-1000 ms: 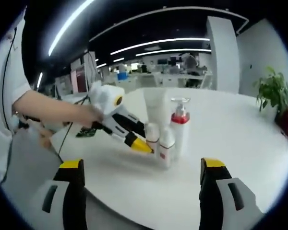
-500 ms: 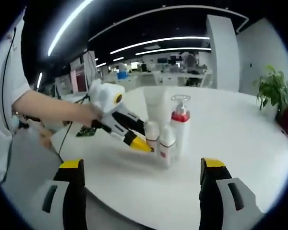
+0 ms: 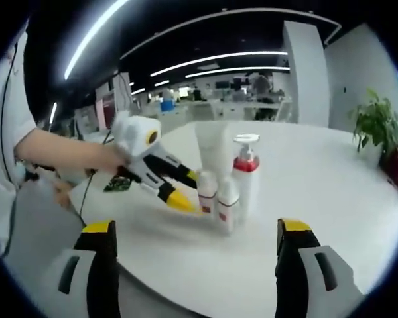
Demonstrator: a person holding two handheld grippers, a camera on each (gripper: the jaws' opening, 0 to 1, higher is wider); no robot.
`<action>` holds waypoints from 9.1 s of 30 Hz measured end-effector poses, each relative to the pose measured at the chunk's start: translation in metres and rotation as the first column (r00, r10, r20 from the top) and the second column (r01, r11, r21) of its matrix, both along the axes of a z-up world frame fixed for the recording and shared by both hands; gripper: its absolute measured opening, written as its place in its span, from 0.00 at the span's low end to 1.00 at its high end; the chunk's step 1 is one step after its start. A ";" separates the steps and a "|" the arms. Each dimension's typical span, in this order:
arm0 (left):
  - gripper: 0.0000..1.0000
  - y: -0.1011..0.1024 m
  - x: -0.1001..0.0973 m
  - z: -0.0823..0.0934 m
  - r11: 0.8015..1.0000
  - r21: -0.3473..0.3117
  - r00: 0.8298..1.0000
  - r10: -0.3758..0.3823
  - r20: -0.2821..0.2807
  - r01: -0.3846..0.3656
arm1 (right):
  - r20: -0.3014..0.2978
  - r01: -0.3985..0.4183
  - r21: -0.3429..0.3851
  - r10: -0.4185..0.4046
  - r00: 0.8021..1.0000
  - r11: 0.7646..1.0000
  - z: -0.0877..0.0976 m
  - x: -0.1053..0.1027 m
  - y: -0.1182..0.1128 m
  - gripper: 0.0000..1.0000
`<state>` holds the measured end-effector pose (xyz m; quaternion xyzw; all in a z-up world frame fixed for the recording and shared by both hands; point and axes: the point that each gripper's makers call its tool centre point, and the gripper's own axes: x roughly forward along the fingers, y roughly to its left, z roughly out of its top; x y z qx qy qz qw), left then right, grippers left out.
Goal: Arrange the skincare products in the storage area until every visible bottle or jar stands upright without overlapping.
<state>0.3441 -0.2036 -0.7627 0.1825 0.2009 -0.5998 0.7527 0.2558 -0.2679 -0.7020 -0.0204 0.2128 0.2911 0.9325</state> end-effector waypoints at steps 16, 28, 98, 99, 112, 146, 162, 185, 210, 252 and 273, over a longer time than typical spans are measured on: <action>0.52 0.038 -0.013 0.005 0.993 0.040 0.994 0.110 -0.003 -0.110 | 0.017 -0.032 -0.022 0.032 0.999 0.999 0.009 0.002 0.008 0.99; 0.65 0.088 -0.019 0.011 0.966 0.059 0.968 0.252 0.010 -0.252 | 0.021 -0.030 -0.028 0.030 0.999 0.999 0.014 0.004 0.009 0.99; 0.99 0.251 -0.124 0.043 0.647 0.015 0.638 0.755 -0.150 -0.763 | 0.038 -0.100 -0.089 0.104 0.994 0.991 0.023 -0.007 0.032 0.99; 0.99 0.252 -0.123 0.043 0.646 0.016 0.637 0.756 -0.150 -0.763 | 0.038 -0.103 -0.090 0.107 0.994 0.991 0.023 -0.008 0.033 0.99; 0.99 0.257 -0.118 0.041 0.603 0.040 0.588 0.789 -0.179 -0.797 | 0.032 -0.117 -0.074 0.119 0.992 0.990 0.022 -0.008 0.034 0.99; 0.97 0.307 -0.051 -0.017 0.217 0.236 0.167 0.962 -0.214 -0.947 | -0.011 -0.112 -0.076 0.111 0.994 0.991 0.015 -0.009 0.032 0.99; 0.95 0.340 -0.005 -0.035 0.060 0.289 0.027 0.993 -0.118 -0.955 | -0.022 -0.084 -0.078 0.083 0.996 0.993 0.012 -0.005 0.028 0.99; 0.86 0.351 -0.007 -0.059 -0.053 0.376 -0.097 0.990 -0.100 -0.925 | -0.035 -0.053 -0.083 0.050 0.998 0.995 0.009 -0.003 0.022 0.98; 0.20 0.342 0.011 -0.061 0.044 0.266 0.021 0.996 -0.087 -0.963 | -0.042 -0.057 -0.086 0.054 0.998 0.995 0.008 -0.004 0.023 0.98; 0.17 0.201 -0.035 0.036 0.490 -0.022 0.491 0.869 -0.071 -0.871 | -0.023 -0.076 -0.166 0.073 0.997 0.983 0.004 -0.003 0.024 0.97; 0.17 0.114 -0.099 0.085 0.670 -0.133 0.681 0.730 -0.057 -0.730 | -0.085 -0.228 0.088 0.235 0.968 0.970 0.018 -0.023 0.059 0.87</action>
